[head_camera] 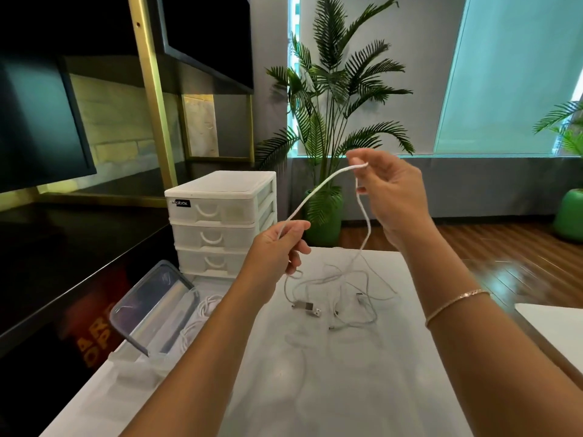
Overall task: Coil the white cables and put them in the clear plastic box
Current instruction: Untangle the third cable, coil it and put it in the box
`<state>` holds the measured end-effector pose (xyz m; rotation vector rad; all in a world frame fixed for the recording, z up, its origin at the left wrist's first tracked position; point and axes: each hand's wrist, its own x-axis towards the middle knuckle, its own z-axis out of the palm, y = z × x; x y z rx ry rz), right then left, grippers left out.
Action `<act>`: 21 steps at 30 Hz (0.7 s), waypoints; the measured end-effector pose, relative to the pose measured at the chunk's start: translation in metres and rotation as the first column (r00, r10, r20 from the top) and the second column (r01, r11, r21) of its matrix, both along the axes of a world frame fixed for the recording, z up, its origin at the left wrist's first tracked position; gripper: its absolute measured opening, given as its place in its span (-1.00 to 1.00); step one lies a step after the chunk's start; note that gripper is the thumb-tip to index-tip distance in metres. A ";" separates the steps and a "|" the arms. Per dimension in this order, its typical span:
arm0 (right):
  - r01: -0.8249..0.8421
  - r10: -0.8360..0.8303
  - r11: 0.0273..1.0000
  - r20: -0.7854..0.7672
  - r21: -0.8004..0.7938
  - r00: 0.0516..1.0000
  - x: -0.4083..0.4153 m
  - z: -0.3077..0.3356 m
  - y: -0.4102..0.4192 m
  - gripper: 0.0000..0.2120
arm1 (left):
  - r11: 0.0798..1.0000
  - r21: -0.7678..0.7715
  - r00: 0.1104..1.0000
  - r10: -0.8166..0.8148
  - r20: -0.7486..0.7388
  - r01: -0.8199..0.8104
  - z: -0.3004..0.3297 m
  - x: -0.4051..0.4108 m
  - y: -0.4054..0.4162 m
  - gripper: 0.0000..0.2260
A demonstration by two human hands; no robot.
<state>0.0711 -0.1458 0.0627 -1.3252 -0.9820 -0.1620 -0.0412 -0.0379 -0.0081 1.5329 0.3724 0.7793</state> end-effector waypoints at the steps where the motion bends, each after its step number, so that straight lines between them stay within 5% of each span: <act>1: -0.034 0.034 0.999 0.006 0.016 0.999 -0.005 0.005 -0.001 -0.85 | 1.000 0.003 1.000 0.010 -0.014 -0.010 0.000 0.002 0.001 -0.81; 7: -0.256 0.250 0.960 -0.067 -0.113 0.966 -0.024 0.000 0.004 -0.83 | 0.992 0.079 0.979 -0.084 -0.186 0.100 -0.004 0.019 -0.006 -0.50; 12: -0.406 0.373 0.897 -0.194 -0.175 0.907 -0.033 -0.007 0.004 -0.81 | 0.967 0.124 0.892 -0.153 -0.425 0.225 -0.022 0.032 -0.018 -0.61; 18: -0.441 0.395 0.872 -0.227 -0.211 0.890 -0.028 -0.015 -0.004 -0.75 | 0.983 0.117 0.939 -0.093 -0.331 0.138 -0.030 0.039 -0.018 -0.85; 21: -0.220 0.177 0.954 -0.208 -0.205 0.962 -0.010 -0.025 -0.005 -0.58 | 0.999 0.043 0.982 -0.014 -0.190 0.022 -0.019 0.039 -0.011 -0.85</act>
